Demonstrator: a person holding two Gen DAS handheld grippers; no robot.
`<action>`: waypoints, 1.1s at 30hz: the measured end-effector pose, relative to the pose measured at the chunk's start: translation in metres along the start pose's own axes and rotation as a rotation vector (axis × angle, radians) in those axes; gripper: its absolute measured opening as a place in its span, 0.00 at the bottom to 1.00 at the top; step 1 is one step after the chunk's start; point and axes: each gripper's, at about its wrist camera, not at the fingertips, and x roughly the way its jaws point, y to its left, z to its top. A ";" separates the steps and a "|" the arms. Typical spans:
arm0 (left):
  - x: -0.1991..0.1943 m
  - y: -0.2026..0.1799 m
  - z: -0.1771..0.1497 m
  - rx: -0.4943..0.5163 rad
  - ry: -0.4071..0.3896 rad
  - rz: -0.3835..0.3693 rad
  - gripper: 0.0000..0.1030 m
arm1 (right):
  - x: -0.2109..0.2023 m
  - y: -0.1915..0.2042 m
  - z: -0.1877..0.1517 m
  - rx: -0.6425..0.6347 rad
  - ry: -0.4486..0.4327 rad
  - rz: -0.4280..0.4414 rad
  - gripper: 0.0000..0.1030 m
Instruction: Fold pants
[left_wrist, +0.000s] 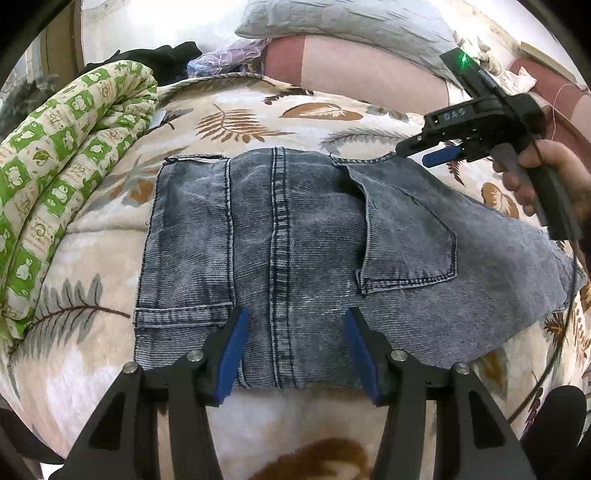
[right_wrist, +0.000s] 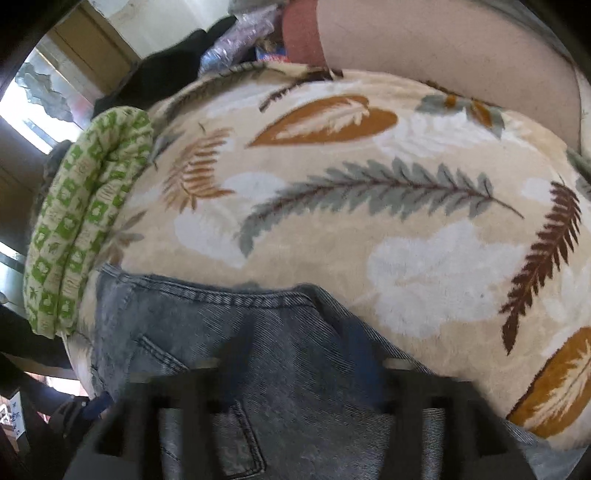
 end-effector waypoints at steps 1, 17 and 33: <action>0.000 0.000 0.000 -0.001 0.002 -0.003 0.53 | 0.002 0.000 -0.001 -0.012 -0.009 -0.017 0.65; 0.001 0.005 0.002 -0.031 0.020 -0.033 0.54 | 0.029 0.035 -0.004 -0.175 0.041 -0.168 0.17; 0.004 0.004 0.002 -0.015 0.033 -0.036 0.54 | 0.043 0.033 -0.002 -0.083 -0.040 -0.231 0.05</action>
